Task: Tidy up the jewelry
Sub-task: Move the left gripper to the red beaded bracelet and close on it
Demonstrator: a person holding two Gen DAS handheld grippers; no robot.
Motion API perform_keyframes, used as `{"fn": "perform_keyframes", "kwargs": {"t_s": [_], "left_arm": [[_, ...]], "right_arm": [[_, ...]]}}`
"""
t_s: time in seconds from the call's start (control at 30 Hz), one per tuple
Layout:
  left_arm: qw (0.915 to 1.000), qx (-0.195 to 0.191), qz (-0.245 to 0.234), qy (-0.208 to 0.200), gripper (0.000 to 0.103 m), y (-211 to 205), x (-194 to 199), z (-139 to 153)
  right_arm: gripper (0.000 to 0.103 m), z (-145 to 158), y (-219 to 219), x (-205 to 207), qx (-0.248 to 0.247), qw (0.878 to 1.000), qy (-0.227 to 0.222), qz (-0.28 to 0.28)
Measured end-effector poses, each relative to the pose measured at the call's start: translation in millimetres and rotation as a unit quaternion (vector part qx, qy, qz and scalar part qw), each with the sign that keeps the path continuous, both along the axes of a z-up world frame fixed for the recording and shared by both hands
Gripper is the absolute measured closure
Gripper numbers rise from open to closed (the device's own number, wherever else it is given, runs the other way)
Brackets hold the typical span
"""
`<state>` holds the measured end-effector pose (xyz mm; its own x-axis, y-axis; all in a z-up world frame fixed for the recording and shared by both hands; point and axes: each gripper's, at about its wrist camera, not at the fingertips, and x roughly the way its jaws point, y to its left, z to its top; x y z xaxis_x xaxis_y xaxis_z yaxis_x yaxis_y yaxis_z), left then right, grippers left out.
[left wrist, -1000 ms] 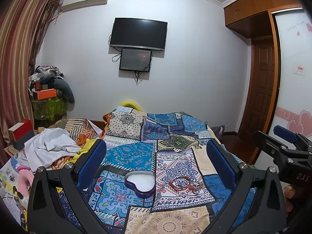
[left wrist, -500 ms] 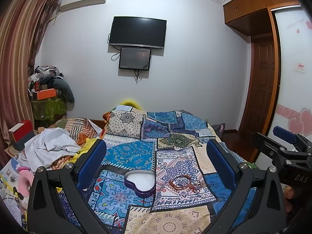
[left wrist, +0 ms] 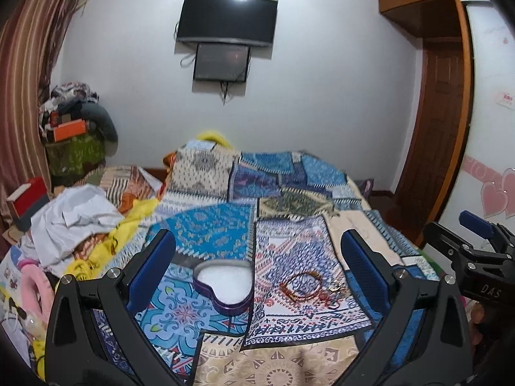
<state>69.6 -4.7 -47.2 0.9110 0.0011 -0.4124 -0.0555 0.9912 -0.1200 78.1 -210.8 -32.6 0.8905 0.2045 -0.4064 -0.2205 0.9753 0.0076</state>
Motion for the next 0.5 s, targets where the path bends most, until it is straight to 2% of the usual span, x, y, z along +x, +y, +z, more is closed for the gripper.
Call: {"fn": "perform_keyframes", "kwargs": {"t_s": [0.17,0.33,0.47,0.5], "left_arm": [[0.9983,-0.003,-0.005,0.058,0.000,-2,30,-30],[0.9920,-0.012,-0.017,0.124,0.000,-6,54,-67],[0.9862,-0.013,-0.038,0.160,0.009,-14,66,-90],[0.9846,-0.010,-0.042,0.169,0.012,-17,68,-96]], "right_arm": [[0.000,-20,-7,19,-0.018,0.999,0.037,-0.007],[0.000,-39,-7,35,-0.036,0.997,0.075,-0.002],[0.001,-59,-9,47,-0.036,0.993,0.110,0.012],[0.004,-63,-10,49,-0.036,0.992,0.119,0.018]]}}
